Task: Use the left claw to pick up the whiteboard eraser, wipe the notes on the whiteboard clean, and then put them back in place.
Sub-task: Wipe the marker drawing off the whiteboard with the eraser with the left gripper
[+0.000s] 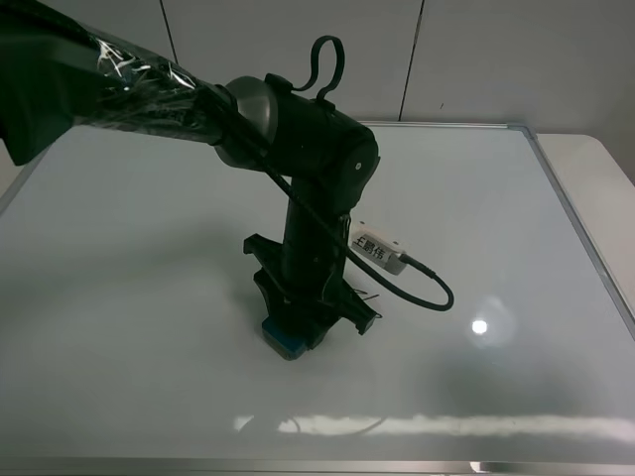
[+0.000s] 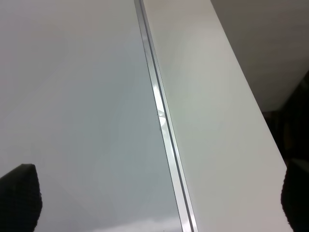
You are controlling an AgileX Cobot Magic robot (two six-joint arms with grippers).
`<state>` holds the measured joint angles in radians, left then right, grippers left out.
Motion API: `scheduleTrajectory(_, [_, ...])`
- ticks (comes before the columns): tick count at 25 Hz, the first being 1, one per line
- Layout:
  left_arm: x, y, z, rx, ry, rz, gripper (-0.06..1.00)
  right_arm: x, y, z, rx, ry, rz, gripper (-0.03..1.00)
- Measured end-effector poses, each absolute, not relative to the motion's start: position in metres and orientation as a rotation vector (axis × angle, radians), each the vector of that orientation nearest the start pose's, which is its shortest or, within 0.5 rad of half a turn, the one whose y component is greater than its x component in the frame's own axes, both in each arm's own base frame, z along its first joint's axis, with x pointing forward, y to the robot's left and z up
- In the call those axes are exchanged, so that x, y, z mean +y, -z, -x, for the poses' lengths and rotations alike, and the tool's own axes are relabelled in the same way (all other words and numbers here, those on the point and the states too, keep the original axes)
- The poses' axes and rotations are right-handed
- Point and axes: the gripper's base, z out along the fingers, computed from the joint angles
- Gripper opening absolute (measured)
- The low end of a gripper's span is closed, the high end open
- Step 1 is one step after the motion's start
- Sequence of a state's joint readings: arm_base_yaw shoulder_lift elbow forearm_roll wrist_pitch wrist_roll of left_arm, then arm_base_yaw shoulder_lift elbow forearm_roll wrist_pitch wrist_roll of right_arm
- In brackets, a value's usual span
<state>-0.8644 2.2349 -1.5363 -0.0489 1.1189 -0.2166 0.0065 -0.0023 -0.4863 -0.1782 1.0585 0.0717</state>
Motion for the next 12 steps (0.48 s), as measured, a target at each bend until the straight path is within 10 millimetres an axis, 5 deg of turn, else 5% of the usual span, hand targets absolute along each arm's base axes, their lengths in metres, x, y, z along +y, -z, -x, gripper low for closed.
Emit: scheduleTrajectory(12, [-0.296,-0.101,-0.322,3.201,-0.090,-0.884,0.55,-0.014,-0.275,0.004,2.043,0.165,-0.073,0.99])
